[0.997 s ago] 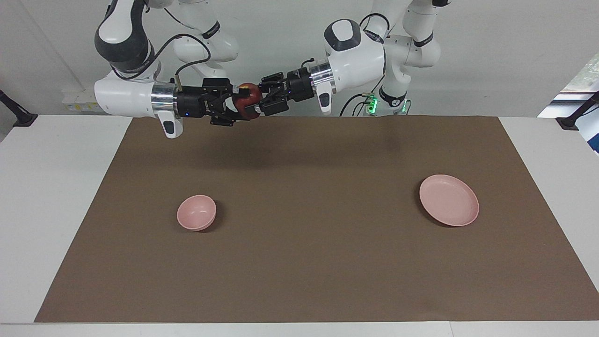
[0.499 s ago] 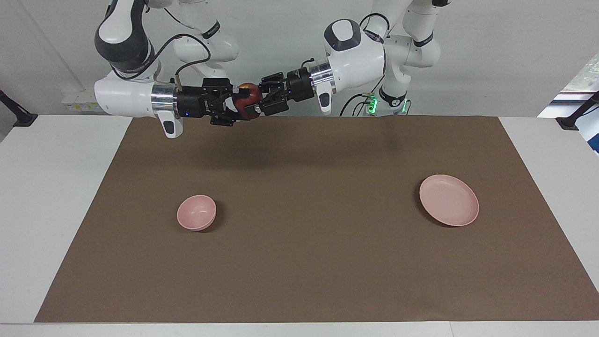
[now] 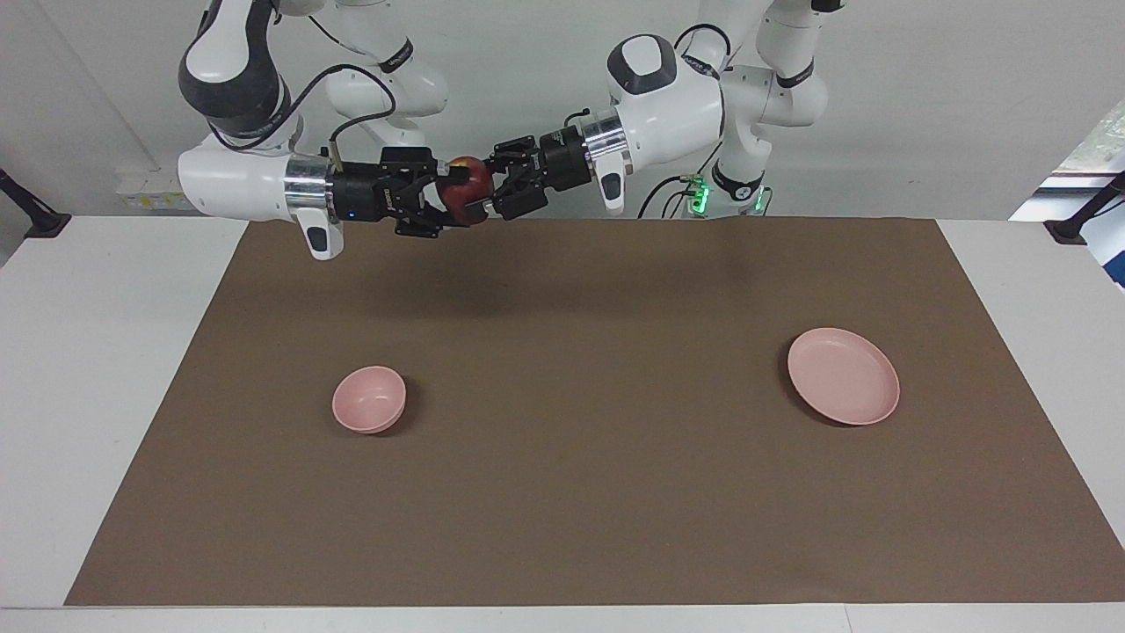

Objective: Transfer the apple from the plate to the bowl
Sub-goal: 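Open the left gripper and withdraw it while the right gripper holds the apple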

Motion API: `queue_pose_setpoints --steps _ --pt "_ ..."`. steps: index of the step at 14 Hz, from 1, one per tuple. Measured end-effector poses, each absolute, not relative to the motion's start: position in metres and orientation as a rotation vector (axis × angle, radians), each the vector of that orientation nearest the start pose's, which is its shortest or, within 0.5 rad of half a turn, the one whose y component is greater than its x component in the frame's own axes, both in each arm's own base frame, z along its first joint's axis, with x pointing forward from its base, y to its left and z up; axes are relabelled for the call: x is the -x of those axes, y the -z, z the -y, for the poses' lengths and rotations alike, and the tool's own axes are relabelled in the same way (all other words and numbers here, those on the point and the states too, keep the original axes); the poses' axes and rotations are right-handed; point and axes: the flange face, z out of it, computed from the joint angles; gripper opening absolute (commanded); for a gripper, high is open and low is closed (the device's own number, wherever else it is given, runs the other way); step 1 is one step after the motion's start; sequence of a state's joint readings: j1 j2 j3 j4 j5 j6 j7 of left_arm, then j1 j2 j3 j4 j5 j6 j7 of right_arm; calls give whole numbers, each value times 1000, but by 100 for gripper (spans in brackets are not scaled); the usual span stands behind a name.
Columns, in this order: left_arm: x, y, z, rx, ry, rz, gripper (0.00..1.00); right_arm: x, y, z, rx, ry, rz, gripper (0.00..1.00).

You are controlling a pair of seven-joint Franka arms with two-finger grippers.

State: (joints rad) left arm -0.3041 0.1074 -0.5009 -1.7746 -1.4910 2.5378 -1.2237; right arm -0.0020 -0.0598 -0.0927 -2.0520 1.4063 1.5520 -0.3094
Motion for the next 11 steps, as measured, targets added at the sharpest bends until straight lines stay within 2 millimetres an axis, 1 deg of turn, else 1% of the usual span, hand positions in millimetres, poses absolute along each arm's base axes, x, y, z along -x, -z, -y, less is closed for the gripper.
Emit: queue_pose_setpoints --steps 2,5,7,11 --pt "-473 -563 425 -1383 848 -1330 100 -525 -515 -46 1754 -86 -113 0" --pt "-497 -558 392 -1397 843 -1341 100 -523 -505 -26 1849 -90 -126 0" --pt "-513 -554 369 -1448 812 -1343 100 -525 -496 -14 1944 -67 -149 0" --pt "-533 -544 333 -1602 705 -1345 100 -529 -482 2 2128 -19 -171 0"
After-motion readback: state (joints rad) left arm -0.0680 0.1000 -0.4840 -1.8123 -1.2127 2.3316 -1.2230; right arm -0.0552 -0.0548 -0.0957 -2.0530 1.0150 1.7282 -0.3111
